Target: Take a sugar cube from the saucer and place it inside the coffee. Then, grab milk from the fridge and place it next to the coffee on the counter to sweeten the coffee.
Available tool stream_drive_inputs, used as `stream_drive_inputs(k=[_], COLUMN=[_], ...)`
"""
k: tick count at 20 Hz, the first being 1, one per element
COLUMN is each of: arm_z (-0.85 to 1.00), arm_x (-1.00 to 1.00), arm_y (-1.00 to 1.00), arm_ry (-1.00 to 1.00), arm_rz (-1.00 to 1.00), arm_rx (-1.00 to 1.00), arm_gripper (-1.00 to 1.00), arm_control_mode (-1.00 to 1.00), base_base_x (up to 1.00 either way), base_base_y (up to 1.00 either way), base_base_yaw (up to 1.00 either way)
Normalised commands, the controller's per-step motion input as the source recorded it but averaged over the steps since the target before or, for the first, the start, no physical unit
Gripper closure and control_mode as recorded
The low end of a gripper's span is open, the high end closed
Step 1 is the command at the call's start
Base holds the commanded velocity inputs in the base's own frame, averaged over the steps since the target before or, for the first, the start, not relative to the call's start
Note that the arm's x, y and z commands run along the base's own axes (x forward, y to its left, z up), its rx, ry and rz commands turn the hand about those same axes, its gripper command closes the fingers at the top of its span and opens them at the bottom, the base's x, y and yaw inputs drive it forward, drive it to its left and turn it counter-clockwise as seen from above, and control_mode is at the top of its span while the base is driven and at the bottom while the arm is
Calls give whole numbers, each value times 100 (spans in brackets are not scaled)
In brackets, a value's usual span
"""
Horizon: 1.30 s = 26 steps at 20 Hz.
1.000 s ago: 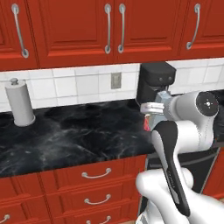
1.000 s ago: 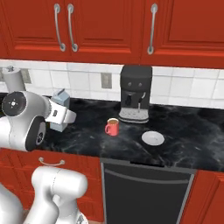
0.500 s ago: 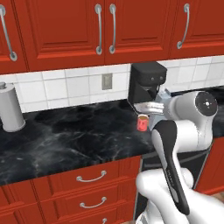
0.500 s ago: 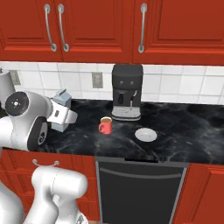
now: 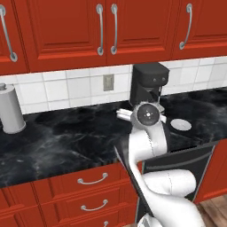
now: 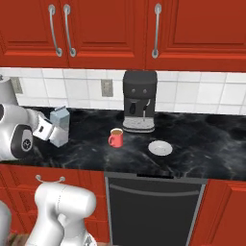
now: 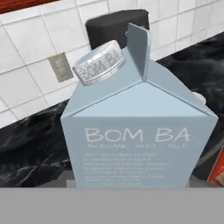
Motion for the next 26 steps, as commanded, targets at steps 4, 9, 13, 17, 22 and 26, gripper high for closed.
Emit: stream_drive_inputs(k=[4,9,13,17,22,26], arm_z=[-44,-17,-5,-16,-32,-45], arm_x=[67,65,57,34,28,26], arm_y=[0,0,0,-1,-4,-14], arm_ry=[15,13,10,11,13,9], arm_rz=[-52,-45,-19,-4,-2,-1], arm_rx=[-5,-6,-4,0,-2,-6], arm_gripper=[100,100,100,100,100,100], arm_control_mode=[-100,-100,-100,-100,-100,-100], base_base_x=[0,0,0,0,0,0], base_base_y=[0,0,0,0,0,0], base_base_yaw=[0,0,0,0,0,0])
